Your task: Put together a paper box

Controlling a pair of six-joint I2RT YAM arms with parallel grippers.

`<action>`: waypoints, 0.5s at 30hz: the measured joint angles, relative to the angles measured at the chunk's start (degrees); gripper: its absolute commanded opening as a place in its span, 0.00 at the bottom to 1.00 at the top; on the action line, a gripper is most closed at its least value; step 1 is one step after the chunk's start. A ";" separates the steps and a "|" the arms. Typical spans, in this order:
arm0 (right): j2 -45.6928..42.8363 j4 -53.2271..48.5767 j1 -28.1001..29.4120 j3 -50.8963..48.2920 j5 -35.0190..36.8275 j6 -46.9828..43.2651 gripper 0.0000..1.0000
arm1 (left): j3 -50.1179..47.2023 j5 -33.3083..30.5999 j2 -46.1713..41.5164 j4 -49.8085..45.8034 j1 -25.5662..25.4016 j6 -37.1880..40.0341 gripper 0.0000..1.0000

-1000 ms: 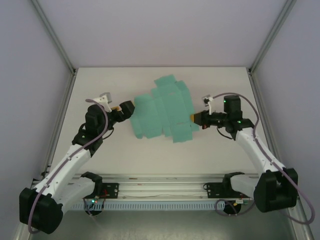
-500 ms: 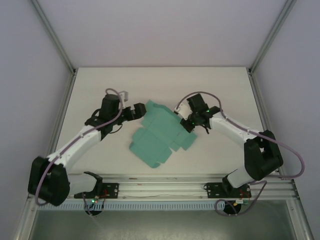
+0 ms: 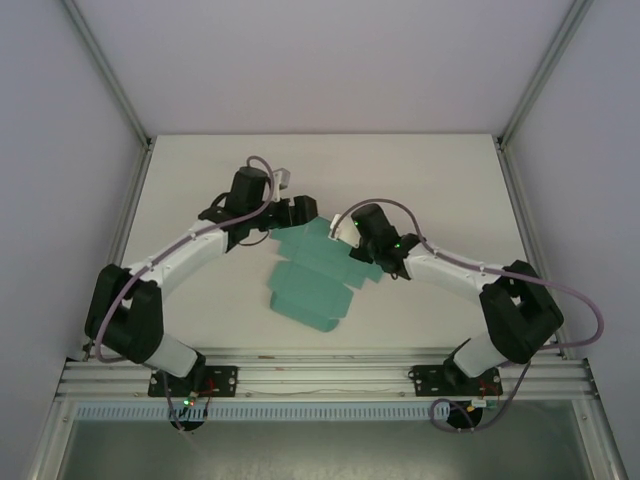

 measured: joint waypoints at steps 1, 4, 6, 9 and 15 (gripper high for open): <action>0.00 0.50 0.17 -0.02 0.39 -0.17 0.00 | 0.50 0.15 0.94 -0.11 0.00 -0.02 0.73; 0.00 2.19 0.39 -0.42 0.92 -0.61 0.00 | 1.86 0.61 3.56 -0.15 0.00 -0.11 0.73; 0.00 3.04 0.50 -0.98 1.22 -0.83 0.00 | 2.51 0.96 4.98 -0.15 0.00 -0.13 0.72; 0.00 4.13 0.50 -1.84 1.75 -1.03 0.00 | 3.58 1.44 6.47 -0.15 0.00 -0.24 0.72; 0.00 6.73 0.50 -2.75 2.14 -1.18 0.00 | 3.91 4.50 6.73 0.74 -0.11 -1.51 0.67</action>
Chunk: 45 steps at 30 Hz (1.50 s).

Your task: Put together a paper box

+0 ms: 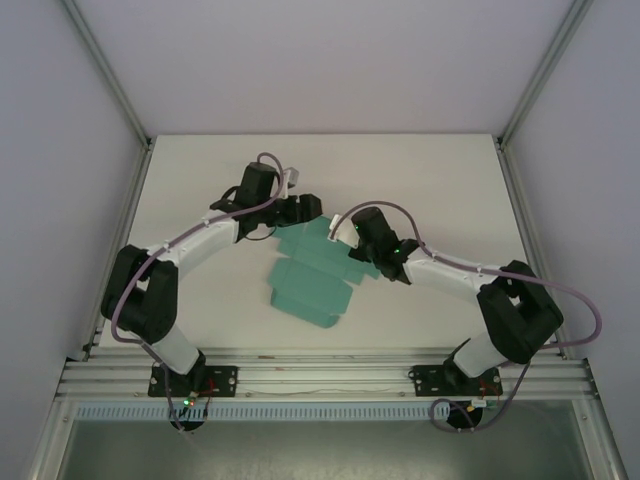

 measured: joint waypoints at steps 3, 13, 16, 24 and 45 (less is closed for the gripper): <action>0.00 1.88 0.02 -0.02 0.00 0.00 0.00 | -0.61 2.32 0.48 3.52 -0.57 -2.36 0.66; -0.35 4.81 0.63 -1.42 0.63 0.66 0.00 | -2.43 3.63 1.97 12.87 -1.75 -7.56 0.65; -0.87 5.29 0.70 -1.97 0.94 1.07 0.00 | -2.80 2.40 1.29 12.44 -1.75 -6.19 0.75; -4.92 4.35 0.09 -3.45 0.83 2.51 0.00 | -13.16 -12.83 -16.94 2.80 3.67 3.06 1.00; -9.64 -1.09 -3.67 -3.93 -8.46 8.48 0.00 | -24.87 -14.19 -10.58 10.91 8.11 13.00 1.00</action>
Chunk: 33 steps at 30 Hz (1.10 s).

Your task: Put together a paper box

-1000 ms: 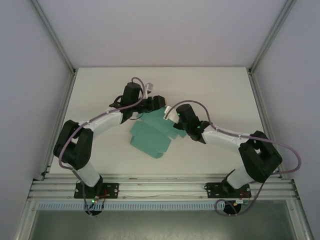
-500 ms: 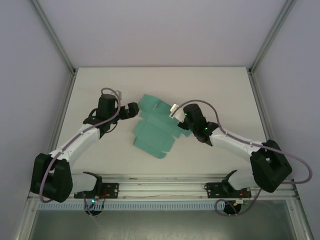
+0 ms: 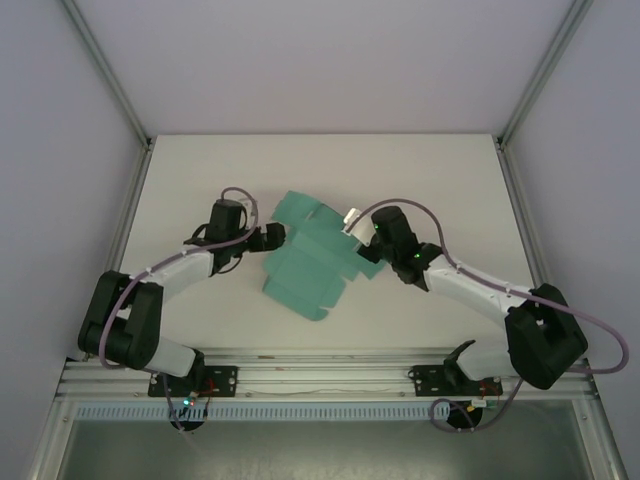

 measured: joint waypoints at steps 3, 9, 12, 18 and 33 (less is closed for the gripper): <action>0.37 0.61 -0.76 0.00 -1.29 1.49 0.00 | -2.29 4.76 -0.13 4.76 -0.68 0.11 0.97; 0.98 1.44 -0.92 0.00 -3.67 3.39 0.00 | -3.23 10.16 1.22 10.49 -0.87 -0.48 0.78; 1.25 2.12 -0.92 0.00 -4.66 4.02 0.00 | -3.23 13.60 3.56 14.60 -0.85 -2.05 0.64; 2.23 3.28 -0.94 0.00 -5.57 5.09 0.00 | -3.21 18.03 7.10 20.06 -0.85 -5.09 0.36; 1.49 2.03 1.11 0.48 -1.84 -2.19 0.00 | -3.02 17.03 8.09 20.65 -1.14 -8.41 0.26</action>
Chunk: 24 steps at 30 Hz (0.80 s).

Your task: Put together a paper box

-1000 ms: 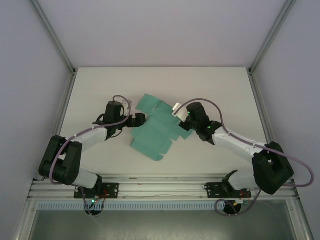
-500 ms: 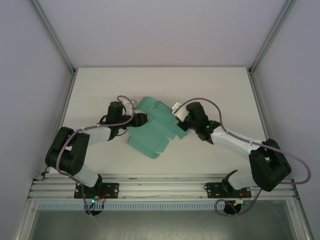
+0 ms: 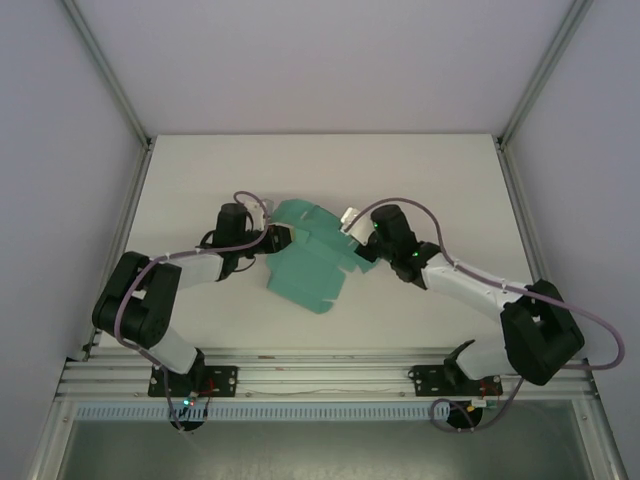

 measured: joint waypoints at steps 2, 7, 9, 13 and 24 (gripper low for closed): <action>0.63 -0.22 2.43 0.61 4.46 -3.26 0.00 | 0.24 -0.55 0.70 -0.04 0.00 -1.01 0.35; 4.98 1.77 6.73 1.88 14.43 -10.58 0.00 | 0.00 -3.39 0.02 -1.77 0.02 -1.31 0.67; 7.02 4.13 7.37 1.77 18.47 -14.53 0.00 | -0.74 -5.51 -2.05 -3.87 0.07 -0.63 0.93; 11.91 12.02 8.92 0.48 25.68 -22.84 0.00 | -1.55 -12.61 -9.62 -11.23 0.33 1.38 1.00; 14.38 26.62 11.54 -2.80 29.20 -34.12 0.00 | 2.58 -29.44 -15.74 -25.73 5.29 3.28 1.00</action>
